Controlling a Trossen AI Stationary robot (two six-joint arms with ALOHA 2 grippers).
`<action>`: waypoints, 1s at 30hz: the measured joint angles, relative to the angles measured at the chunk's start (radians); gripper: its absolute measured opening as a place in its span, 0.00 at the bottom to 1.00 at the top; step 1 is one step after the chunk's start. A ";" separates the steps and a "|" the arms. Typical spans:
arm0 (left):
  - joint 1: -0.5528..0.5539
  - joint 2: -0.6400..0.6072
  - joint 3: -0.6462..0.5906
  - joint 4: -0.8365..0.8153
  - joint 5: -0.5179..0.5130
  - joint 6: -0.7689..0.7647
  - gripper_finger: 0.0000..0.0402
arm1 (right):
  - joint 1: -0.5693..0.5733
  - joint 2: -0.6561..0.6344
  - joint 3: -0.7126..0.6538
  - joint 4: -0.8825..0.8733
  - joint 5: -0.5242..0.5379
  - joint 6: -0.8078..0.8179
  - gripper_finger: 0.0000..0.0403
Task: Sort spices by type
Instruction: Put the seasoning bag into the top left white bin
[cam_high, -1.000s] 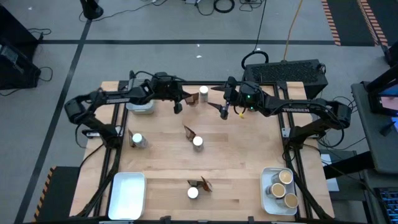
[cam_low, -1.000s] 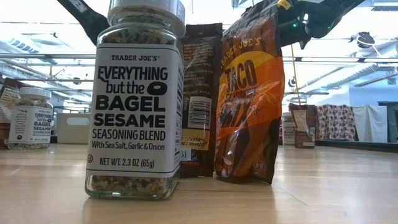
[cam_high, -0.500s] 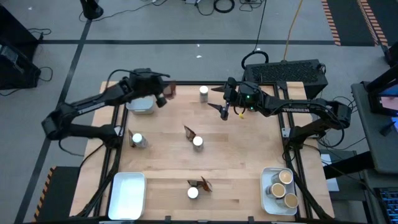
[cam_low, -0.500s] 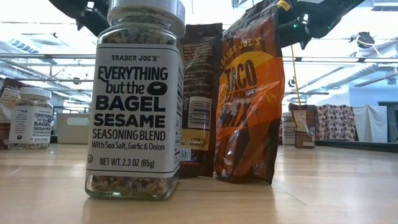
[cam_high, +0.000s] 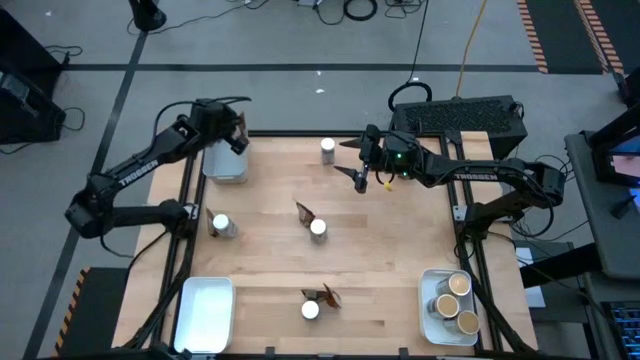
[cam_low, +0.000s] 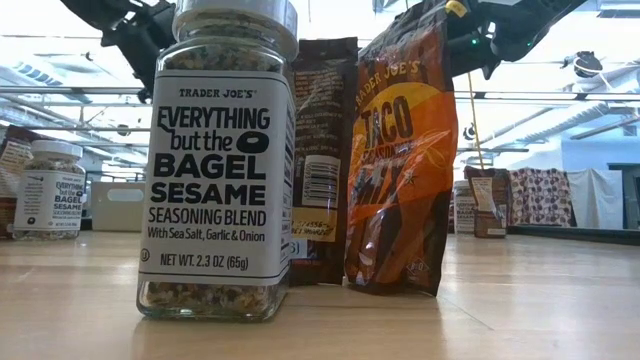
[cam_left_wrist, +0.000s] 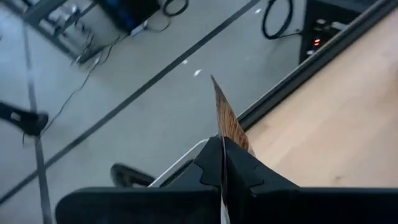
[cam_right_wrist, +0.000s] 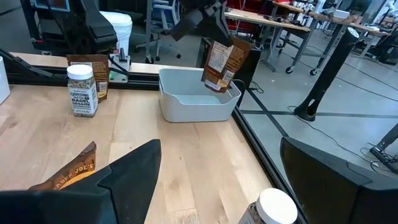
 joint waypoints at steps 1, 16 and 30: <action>0.016 0.000 0.000 -0.007 0.000 -0.007 0.01 | 0.000 0.000 0.000 -0.002 0.000 0.000 0.78; 0.131 0.000 -0.146 0.165 -0.023 -0.159 0.01 | 0.000 0.000 0.000 -0.034 -0.029 0.012 0.78; 0.130 0.043 -0.148 0.181 -0.018 -0.131 0.01 | 0.000 0.000 0.000 -0.034 -0.029 0.026 0.78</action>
